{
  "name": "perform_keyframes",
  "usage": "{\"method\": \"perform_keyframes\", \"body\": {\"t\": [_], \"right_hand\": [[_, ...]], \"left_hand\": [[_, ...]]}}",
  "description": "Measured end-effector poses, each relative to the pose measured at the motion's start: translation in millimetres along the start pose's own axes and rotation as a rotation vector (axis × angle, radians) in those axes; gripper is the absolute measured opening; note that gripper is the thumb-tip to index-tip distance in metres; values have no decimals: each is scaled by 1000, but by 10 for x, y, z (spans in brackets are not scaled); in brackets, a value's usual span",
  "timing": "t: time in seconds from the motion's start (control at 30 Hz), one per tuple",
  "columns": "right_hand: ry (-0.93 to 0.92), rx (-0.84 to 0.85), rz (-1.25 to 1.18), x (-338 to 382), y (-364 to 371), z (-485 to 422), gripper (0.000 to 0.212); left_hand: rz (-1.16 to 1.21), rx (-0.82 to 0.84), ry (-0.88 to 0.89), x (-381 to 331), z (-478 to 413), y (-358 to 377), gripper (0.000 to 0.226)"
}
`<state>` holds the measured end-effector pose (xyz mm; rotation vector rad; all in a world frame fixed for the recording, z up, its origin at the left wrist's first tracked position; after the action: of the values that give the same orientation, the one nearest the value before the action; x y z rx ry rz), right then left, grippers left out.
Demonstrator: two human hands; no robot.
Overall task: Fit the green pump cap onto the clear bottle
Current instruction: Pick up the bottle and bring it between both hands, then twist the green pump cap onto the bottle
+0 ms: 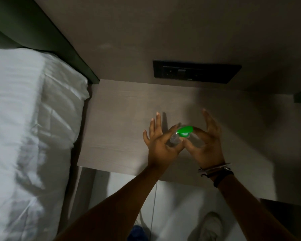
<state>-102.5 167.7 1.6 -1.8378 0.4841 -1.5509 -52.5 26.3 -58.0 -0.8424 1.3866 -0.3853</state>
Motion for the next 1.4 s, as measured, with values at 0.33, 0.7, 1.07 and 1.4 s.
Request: {"method": "perform_keyframes", "body": {"t": [0.33,0.7,1.07,1.4], "right_hand": [[-60,183,112,24,57,-174,36],[-25,122,89,138,72,-255,50],[-82,193,101,128,85,-321,72],[-19,168,48,82,63,-369,69]], "left_hand": [[1,10,-24,83,24,30,51],[-53,-5,27,46,-40,9,59],[-51,48,28,62,-80,-17,55],[10,56,40,76,-71,13,50]]}}
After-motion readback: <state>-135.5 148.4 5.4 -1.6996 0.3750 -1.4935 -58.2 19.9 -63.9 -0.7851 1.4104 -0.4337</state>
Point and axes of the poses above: each hand's wrist, its own z-axis away from the middle knuckle, its own y-axis out of the palm, x = y × z, the point moved 4 cm from there along -z, towards the middle knuckle
